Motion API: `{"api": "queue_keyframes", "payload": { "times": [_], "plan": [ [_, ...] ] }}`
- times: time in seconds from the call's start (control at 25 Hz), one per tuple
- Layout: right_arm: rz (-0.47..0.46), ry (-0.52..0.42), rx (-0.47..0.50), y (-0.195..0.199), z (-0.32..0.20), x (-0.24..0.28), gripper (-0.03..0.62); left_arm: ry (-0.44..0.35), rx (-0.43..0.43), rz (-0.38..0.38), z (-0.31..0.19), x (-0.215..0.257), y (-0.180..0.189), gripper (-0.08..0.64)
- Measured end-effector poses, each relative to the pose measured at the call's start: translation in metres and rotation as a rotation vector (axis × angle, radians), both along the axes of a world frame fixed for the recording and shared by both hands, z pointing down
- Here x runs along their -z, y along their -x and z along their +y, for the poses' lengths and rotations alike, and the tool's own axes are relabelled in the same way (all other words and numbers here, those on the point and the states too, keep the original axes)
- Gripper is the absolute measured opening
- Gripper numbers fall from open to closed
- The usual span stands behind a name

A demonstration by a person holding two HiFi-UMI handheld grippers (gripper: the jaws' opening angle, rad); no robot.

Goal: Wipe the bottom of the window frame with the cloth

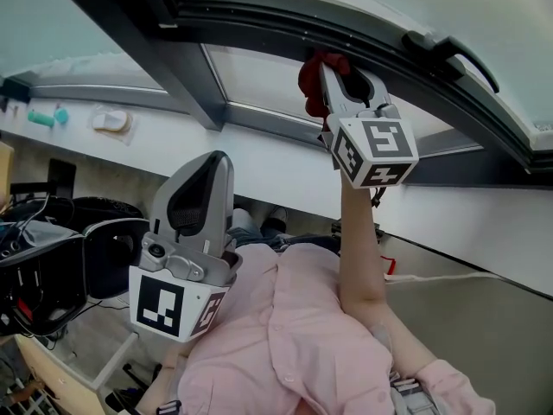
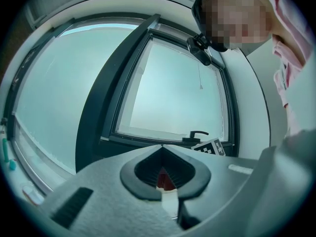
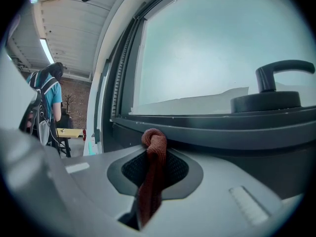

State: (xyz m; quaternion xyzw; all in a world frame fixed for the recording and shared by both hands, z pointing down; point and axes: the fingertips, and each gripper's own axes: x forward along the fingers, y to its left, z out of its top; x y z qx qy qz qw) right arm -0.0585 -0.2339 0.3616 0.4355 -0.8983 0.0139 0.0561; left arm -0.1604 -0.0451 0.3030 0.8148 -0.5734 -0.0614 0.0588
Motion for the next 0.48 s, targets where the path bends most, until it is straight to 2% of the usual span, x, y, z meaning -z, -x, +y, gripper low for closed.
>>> {"api": "queue_keyframes", "payload": {
  "times": [0.48],
  "plan": [
    [-0.018, 0.002, -0.053, -0.037, 0.002, -0.001, 0.051, -0.016, -0.015, -0.004, 0.001, 0.003, -0.016, 0.0]
  ]
}}
